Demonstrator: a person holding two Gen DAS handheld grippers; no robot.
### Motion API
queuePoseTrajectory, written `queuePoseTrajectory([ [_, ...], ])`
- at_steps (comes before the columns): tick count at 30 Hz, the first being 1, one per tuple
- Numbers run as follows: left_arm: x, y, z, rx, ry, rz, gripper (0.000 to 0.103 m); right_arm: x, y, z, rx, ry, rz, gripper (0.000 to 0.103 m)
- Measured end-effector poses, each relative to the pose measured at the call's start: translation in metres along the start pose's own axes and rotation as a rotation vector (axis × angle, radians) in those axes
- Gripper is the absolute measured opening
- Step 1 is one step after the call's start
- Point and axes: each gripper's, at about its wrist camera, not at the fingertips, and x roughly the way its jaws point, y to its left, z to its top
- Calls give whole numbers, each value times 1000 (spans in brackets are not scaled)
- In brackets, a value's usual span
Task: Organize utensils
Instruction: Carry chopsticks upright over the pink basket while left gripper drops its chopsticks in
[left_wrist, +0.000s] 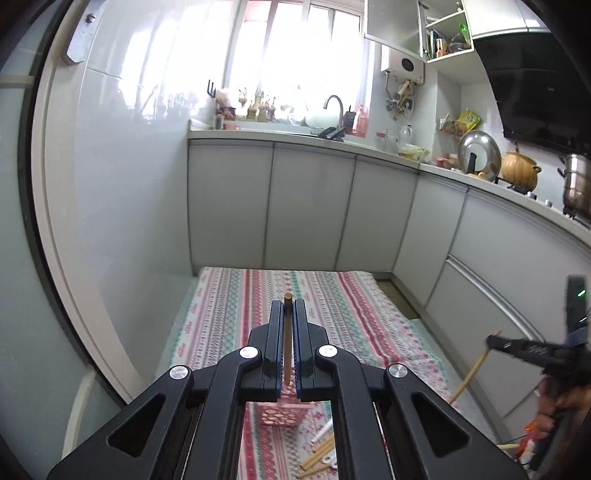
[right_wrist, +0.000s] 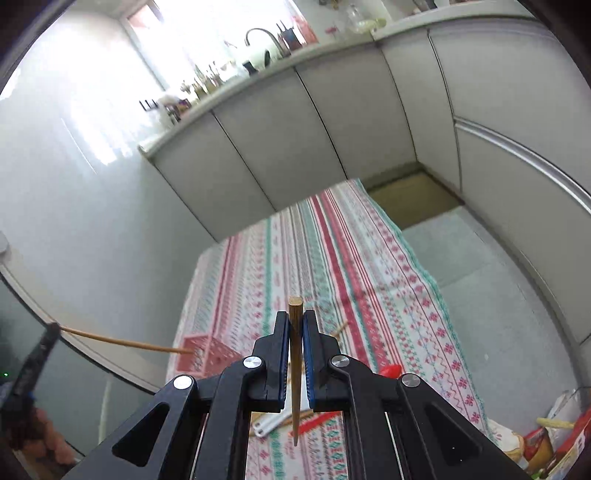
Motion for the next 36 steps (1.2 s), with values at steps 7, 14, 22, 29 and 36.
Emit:
queuePoseTrajectory([
  [7, 60, 12, -16, -4, 123, 31, 4, -7, 22, 10, 9, -87, 49, 7],
  [14, 96, 30, -27, -66, 209, 15, 4, -7, 39, 15, 24, -154, 76, 7],
  [22, 101, 46, -28, -139, 212, -11, 8, 0, 70, 25, 40, -230, 132, 7],
  [29, 83, 57, -26, -164, 165, 15, 60, 24, 113, 18, -20, -259, 171, 7],
  [36, 72, 67, -31, -171, 208, 19, 67, 69, 143, 2, -94, -215, 124, 7],
])
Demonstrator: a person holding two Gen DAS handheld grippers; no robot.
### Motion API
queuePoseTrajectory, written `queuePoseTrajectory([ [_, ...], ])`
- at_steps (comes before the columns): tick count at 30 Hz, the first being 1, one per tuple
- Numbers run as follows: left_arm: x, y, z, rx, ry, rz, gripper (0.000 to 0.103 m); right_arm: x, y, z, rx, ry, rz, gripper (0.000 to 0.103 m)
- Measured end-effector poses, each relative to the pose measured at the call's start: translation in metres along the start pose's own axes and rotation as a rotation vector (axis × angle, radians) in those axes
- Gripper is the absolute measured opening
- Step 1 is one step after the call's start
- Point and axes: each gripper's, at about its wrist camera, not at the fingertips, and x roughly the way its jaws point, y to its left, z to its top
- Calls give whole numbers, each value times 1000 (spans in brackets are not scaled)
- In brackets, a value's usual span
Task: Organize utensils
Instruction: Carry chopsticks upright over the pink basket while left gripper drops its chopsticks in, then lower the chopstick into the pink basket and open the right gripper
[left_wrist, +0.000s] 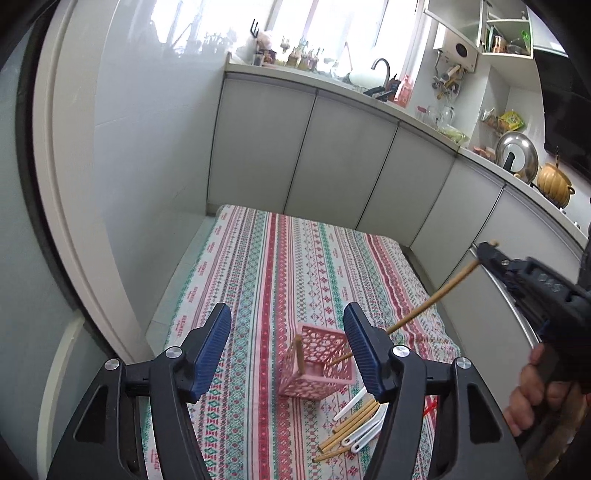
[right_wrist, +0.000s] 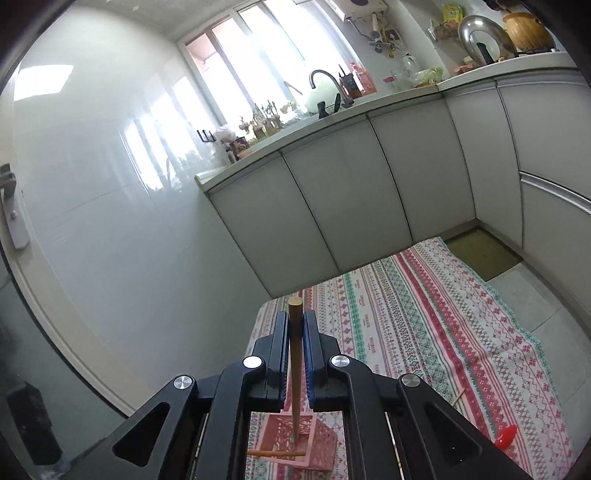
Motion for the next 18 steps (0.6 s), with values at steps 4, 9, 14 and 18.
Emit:
queuePoseTrajectory([
  [4, -3, 3, -4, 7, 31, 13, 75, 21, 10, -18, -49, 58, -30, 7],
  [9, 4, 5, -15, 18, 115, -4, 77, 35, 13, -30, -89, 126, -50, 8],
  [14, 8, 5, -26, 35, 176, 6, 78, 29, 5, -29, -62, 191, -30, 31],
  [18, 9, 4, -38, 35, 230, -20, 79, 2, -9, -23, -33, 198, -24, 63],
])
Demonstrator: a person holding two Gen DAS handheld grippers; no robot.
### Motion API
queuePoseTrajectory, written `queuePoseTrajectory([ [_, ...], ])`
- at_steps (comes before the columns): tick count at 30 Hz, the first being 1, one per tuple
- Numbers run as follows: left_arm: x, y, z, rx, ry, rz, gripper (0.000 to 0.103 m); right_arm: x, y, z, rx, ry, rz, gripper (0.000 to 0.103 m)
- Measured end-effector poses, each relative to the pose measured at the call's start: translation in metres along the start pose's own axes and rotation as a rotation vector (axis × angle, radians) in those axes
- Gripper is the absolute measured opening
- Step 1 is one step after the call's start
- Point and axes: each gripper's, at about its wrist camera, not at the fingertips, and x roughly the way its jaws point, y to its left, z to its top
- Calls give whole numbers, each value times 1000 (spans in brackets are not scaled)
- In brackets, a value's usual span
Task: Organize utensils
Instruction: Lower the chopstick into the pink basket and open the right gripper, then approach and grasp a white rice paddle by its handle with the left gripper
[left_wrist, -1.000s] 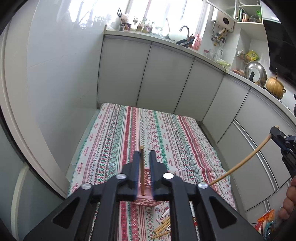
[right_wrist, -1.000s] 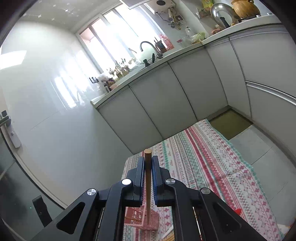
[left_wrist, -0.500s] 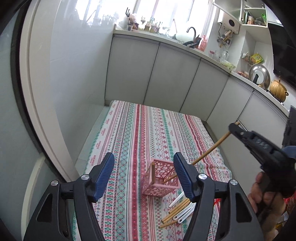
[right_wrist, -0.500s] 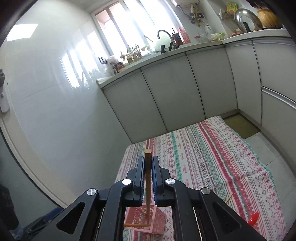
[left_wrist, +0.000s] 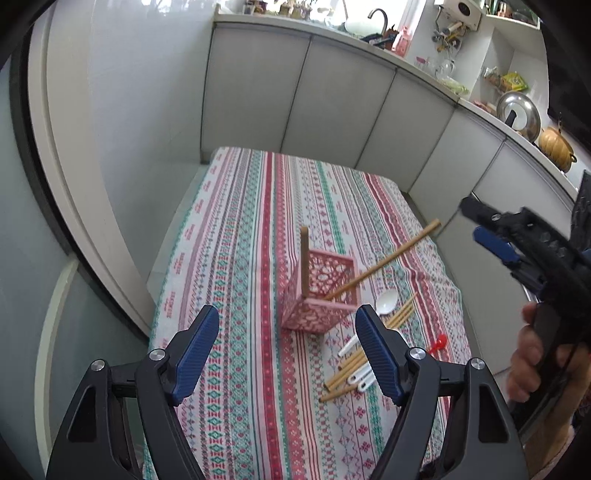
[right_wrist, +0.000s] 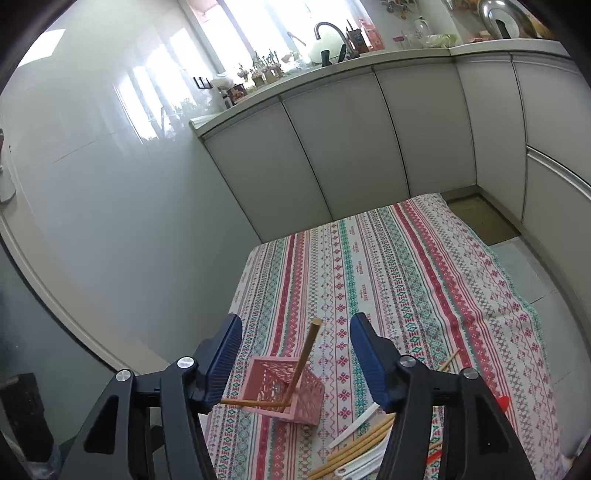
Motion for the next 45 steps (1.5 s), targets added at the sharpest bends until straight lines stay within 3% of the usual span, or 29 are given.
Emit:
queuePoseTrajectory([
  [4, 6, -11, -12, 41, 47, -8, 80, -28, -22, 2, 13, 41, -66, 64],
  [6, 10, -20, -19, 69, 71, -12, 80, -39, -36, 1, 12, 83, -124, 72],
  [8, 17, -33, -28, 99, 100, -14, 80, -49, -54, -2, 9, 131, -173, 72],
  [16, 50, -91, -59, 266, 191, -47, 80, -81, -137, -44, 120, 277, -318, 76],
  [22, 73, -127, -78, 355, 213, -65, 80, -104, -183, -70, 223, 343, -359, 76],
  [26, 86, -151, -91, 428, 215, -72, 80, -109, -195, -78, 221, 391, -388, 79],
  [31, 113, -166, -105, 429, 315, -94, 80, -97, -208, -93, 233, 498, -450, 79],
  [36, 126, -168, -97, 307, 374, -181, 77, -84, -214, -105, 257, 573, -429, 79],
  [40, 126, -174, -88, 261, 367, -240, 68, -75, -209, -105, 239, 588, -391, 79],
  [45, 138, -184, -82, 299, 370, -237, 49, -62, -216, -106, 262, 606, -392, 79],
])
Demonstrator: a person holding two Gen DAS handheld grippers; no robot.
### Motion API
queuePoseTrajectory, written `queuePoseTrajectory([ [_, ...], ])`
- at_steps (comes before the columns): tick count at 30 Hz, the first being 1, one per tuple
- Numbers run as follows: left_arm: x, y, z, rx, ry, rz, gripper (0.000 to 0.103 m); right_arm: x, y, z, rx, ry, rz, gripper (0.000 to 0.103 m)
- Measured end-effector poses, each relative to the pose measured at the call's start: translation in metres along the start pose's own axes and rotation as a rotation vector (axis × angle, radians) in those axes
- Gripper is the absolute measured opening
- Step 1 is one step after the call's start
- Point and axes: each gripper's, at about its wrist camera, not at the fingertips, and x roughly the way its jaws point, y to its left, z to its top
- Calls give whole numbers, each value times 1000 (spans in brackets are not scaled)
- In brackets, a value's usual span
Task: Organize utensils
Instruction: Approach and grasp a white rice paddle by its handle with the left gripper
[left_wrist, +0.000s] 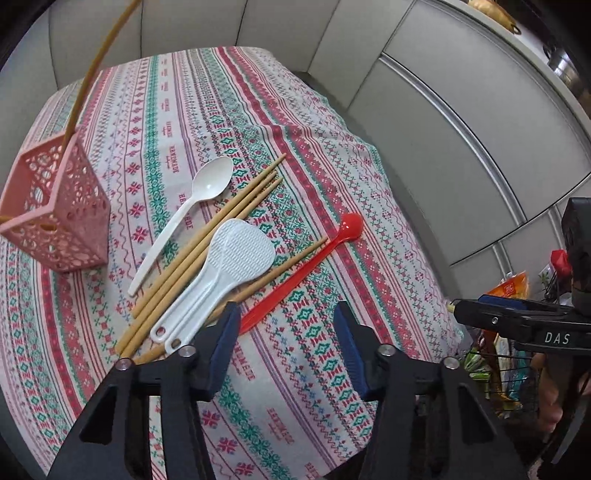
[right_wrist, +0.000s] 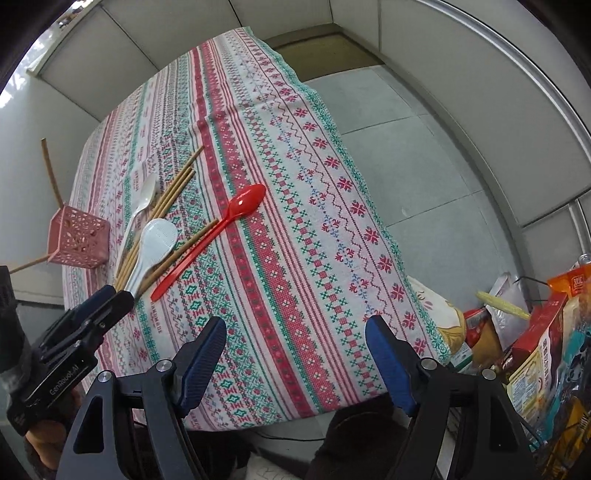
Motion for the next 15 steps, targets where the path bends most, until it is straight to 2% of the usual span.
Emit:
queuePoseTrajectory([
  [2, 7, 3, 7, 8, 6, 14, 45, 5, -1, 2, 1, 5, 10, 79],
  [7, 21, 17, 25, 11, -11, 52, 45, 19, -7, 9, 17, 24, 42, 79],
  [15, 52, 22, 38, 6, 54, 65, 45, 40, -25, 27, 77, 55, 48, 79],
])
